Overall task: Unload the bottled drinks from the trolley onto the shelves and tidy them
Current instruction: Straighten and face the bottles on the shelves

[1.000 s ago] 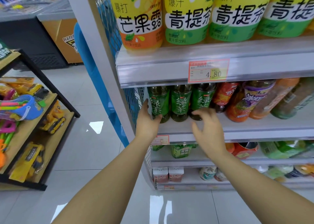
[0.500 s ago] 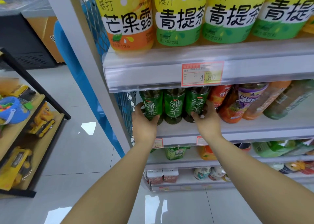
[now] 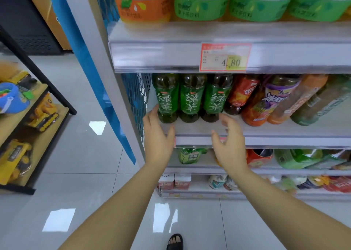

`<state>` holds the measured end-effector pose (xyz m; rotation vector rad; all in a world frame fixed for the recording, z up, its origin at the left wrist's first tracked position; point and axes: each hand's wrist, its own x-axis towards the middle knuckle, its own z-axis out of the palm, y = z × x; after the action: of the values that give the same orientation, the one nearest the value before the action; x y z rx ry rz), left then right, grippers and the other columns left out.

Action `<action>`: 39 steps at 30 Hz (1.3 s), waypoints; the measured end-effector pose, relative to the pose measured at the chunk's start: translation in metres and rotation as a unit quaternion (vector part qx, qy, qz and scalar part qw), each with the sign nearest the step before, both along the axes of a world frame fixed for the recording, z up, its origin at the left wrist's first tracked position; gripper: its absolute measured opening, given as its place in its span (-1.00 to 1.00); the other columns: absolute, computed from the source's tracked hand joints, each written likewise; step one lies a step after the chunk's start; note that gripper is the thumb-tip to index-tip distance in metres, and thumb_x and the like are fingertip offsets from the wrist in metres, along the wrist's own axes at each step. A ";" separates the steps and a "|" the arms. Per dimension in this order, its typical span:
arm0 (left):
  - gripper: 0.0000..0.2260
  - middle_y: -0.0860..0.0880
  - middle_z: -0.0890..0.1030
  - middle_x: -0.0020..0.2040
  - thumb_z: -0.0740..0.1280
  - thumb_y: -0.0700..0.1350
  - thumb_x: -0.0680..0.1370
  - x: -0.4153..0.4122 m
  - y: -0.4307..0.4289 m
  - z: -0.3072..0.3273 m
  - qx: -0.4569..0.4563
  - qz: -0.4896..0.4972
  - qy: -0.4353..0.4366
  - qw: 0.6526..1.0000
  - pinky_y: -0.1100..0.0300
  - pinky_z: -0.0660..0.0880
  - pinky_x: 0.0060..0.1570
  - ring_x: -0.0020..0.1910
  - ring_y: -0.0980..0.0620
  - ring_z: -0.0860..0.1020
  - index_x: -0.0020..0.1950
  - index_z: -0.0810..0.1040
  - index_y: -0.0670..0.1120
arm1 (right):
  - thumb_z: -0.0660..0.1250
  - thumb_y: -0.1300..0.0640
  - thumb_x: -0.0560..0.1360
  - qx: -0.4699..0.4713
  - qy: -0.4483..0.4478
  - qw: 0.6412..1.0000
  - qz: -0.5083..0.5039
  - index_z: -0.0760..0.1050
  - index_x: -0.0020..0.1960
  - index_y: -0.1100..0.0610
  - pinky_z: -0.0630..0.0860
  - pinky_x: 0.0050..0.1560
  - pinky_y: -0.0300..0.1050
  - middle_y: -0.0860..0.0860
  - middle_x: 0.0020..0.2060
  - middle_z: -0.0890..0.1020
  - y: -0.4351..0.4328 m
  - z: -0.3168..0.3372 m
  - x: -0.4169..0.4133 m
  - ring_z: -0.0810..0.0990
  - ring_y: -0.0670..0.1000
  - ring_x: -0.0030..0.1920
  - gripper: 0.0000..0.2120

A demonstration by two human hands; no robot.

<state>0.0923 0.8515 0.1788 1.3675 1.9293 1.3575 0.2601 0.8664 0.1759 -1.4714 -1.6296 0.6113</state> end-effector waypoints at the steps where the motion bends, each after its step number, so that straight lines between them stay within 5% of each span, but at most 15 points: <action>1: -0.50 -0.05 0.32 0.32 0.31 -0.22 0.53 0.003 -0.012 -0.007 0.004 -0.010 0.021 1.000 0.34 0.30 0.19 0.23 0.16 0.33 0.44 0.26 -0.04 | 0.27 0.25 0.50 0.008 -0.019 1.000 0.015 0.39 0.30 0.14 0.35 0.22 -0.16 -0.05 0.12 0.46 -0.012 -0.005 0.003 0.42 -0.05 0.18 -0.63; 5: -0.70 0.00 0.45 0.17 0.26 -0.26 0.55 0.015 -0.056 -0.047 -0.021 -0.039 0.072 0.996 0.42 0.26 0.13 0.13 0.13 0.42 0.27 0.46 -0.08 | 0.28 0.29 0.49 -0.030 -0.044 0.996 0.078 0.52 0.13 0.15 0.47 0.12 -0.10 -0.04 0.00 0.57 -0.042 -0.043 0.024 0.53 0.00 0.07 -0.77; 9: -0.77 0.05 0.54 0.08 0.26 -0.24 0.56 0.031 -0.085 -0.092 -0.110 -0.048 0.042 0.992 0.22 0.43 0.11 0.08 0.09 0.50 0.18 0.54 -0.06 | 0.28 0.25 0.51 -0.109 -0.086 0.986 0.096 0.57 0.07 0.12 0.45 0.02 -0.20 -0.03 -0.05 0.62 -0.057 -0.088 0.042 0.54 -0.06 -0.01 -0.82; 13: -0.77 0.11 0.55 0.08 0.24 -0.22 0.57 0.038 -0.093 -0.135 -0.180 -0.059 0.008 0.982 0.35 0.39 0.01 0.06 0.17 0.48 0.18 0.54 -0.01 | 0.28 0.23 0.50 -0.181 -0.097 0.973 0.108 0.57 0.07 0.09 0.52 -0.02 -0.10 -0.05 -0.10 0.62 -0.057 -0.132 0.048 0.56 -0.05 -0.06 -0.81; 18: -0.75 0.09 0.55 0.08 0.25 -0.21 0.57 0.027 -0.069 -0.188 -0.178 -0.059 0.000 0.982 0.39 0.35 0.00 0.08 0.18 0.47 0.23 0.52 -0.04 | 0.30 0.21 0.49 -0.209 -0.162 0.953 0.148 0.51 0.21 0.14 0.41 0.01 -0.20 0.03 0.09 0.60 -0.032 -0.187 0.045 0.57 0.06 0.02 -0.72; 21: -0.73 0.07 0.55 0.09 0.26 -0.21 0.56 0.021 -0.049 -0.220 -0.159 -0.068 0.000 0.985 0.44 0.31 -0.02 0.10 0.17 0.47 0.25 0.50 -0.06 | 0.28 0.18 0.51 -0.184 -0.220 0.944 0.164 0.43 0.30 0.12 0.36 -0.02 -0.18 0.08 0.21 0.51 -0.011 -0.222 0.045 0.54 0.13 0.07 -0.64; 25: -0.69 0.03 0.52 0.22 0.25 -0.22 0.56 0.015 -0.020 -0.259 -0.126 -0.112 0.073 0.983 0.47 0.25 0.00 0.14 0.18 0.44 0.30 0.46 -0.06 | 0.25 0.13 0.53 -0.143 -0.318 0.916 0.200 0.30 0.41 0.11 0.33 0.24 -0.11 0.09 0.34 0.42 0.016 -0.261 0.050 0.36 0.10 0.32 -0.54; 29: -0.71 -0.05 0.54 0.23 0.27 -0.14 0.55 0.005 0.008 -0.301 -0.108 -0.131 0.218 0.961 0.22 0.39 0.05 0.13 -0.03 0.52 0.28 0.48 -0.06 | 0.23 0.06 0.55 -0.090 -0.396 0.891 0.203 0.28 0.42 0.04 0.39 0.12 -0.08 0.06 0.31 0.46 0.031 -0.293 0.053 0.41 0.10 0.27 -0.55; 34: -0.78 -0.06 0.61 0.08 0.34 -0.07 0.50 -0.003 0.020 -0.342 -0.020 -0.104 0.308 0.946 0.00 0.46 0.09 0.04 -0.11 0.55 0.13 0.56 -0.08 | 0.26 0.13 0.51 0.017 -0.399 0.903 0.159 0.40 0.33 0.01 0.44 0.06 -0.02 0.04 0.21 0.54 0.033 -0.316 0.057 0.47 0.13 0.19 -0.62; 39: -0.60 -0.01 0.56 0.11 0.40 0.04 0.46 -0.001 0.023 -0.346 0.013 -0.093 0.243 0.965 -0.04 0.46 0.13 0.03 -0.02 0.55 0.22 0.41 -0.05 | 0.28 0.17 0.47 0.094 -0.401 0.902 0.129 0.46 0.24 0.02 0.50 -0.03 0.04 0.06 0.12 0.59 0.035 -0.332 0.055 0.52 0.17 0.12 -0.65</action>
<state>0.0916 0.8741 -0.1676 1.9850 2.0053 1.0270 0.3156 0.9010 -0.1563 -1.4552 -2.4620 -0.0659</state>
